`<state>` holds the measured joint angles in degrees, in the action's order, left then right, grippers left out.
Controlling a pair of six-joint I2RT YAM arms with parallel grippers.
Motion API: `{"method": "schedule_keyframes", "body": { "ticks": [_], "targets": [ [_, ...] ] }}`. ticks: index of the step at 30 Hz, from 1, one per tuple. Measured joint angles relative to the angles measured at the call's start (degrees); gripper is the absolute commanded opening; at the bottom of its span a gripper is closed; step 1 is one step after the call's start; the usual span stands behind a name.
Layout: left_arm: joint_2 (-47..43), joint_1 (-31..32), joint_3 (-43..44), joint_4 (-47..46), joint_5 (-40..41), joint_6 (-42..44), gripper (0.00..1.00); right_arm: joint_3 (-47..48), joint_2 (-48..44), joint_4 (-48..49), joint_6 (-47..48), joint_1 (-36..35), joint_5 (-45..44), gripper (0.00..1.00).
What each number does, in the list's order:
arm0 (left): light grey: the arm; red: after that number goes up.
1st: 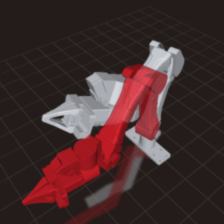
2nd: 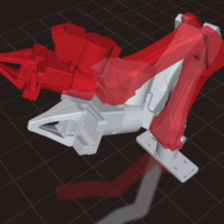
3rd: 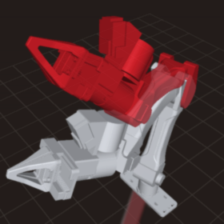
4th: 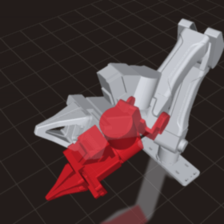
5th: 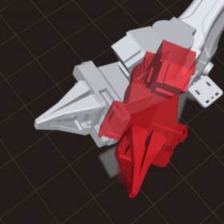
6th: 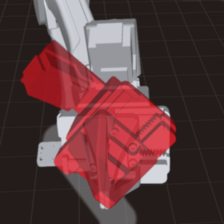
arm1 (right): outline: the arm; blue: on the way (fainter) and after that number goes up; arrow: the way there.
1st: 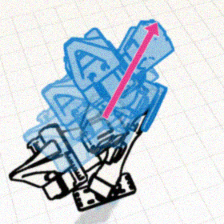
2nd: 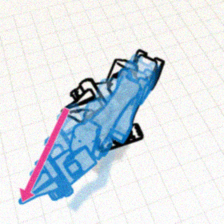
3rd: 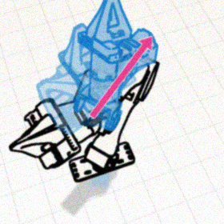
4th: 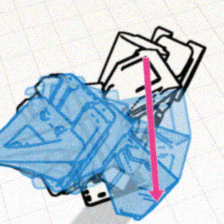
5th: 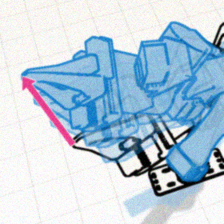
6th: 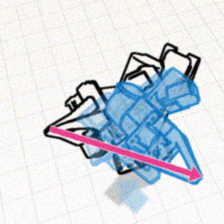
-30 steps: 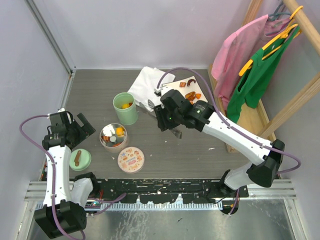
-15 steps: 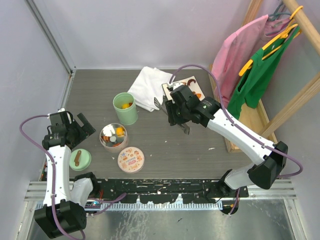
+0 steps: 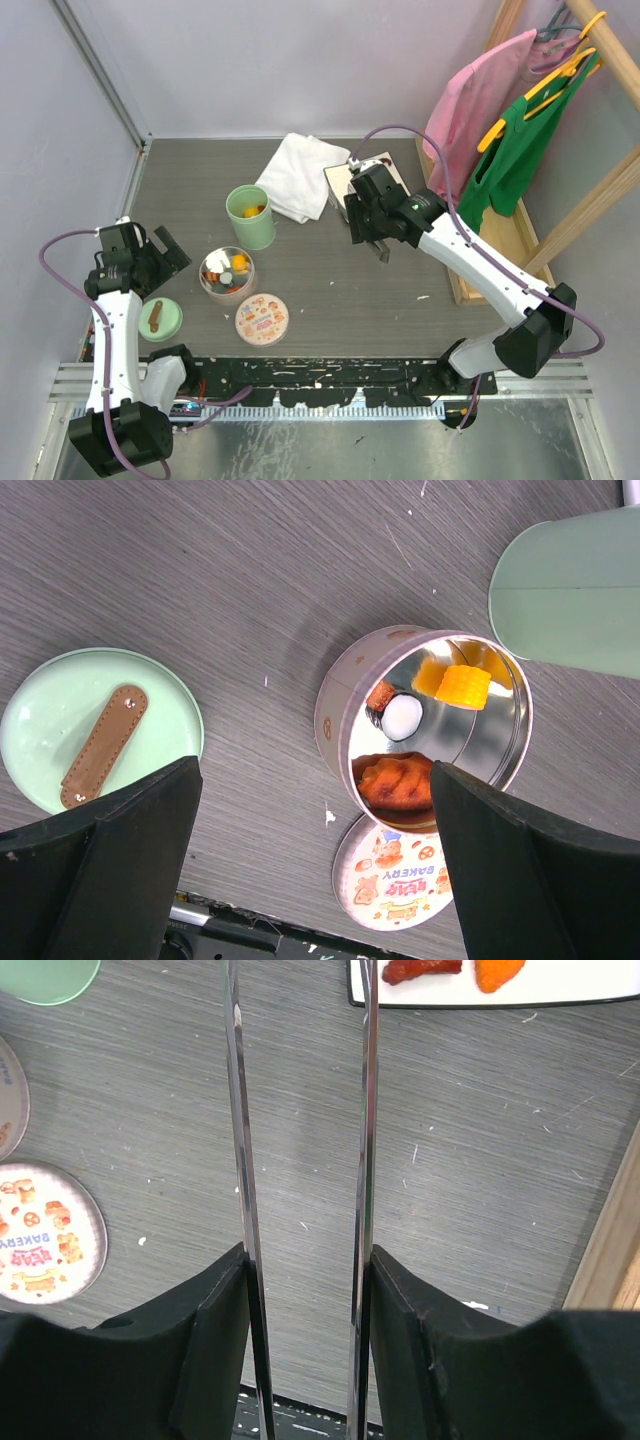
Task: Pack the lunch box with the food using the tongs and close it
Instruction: Pick up the fake food from the plate.
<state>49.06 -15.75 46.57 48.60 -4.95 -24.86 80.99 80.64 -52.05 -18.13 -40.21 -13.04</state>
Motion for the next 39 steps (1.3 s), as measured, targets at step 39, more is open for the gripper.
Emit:
{"method": "schedule_keyframes", "body": {
  "ticks": [39],
  "targets": [
    [0.11, 0.02, 0.02, -0.02, 0.00, 0.00, 0.98, -2.93, 3.15, 1.07, 4.50, 10.58, 0.11, 0.53]
  ]
}}
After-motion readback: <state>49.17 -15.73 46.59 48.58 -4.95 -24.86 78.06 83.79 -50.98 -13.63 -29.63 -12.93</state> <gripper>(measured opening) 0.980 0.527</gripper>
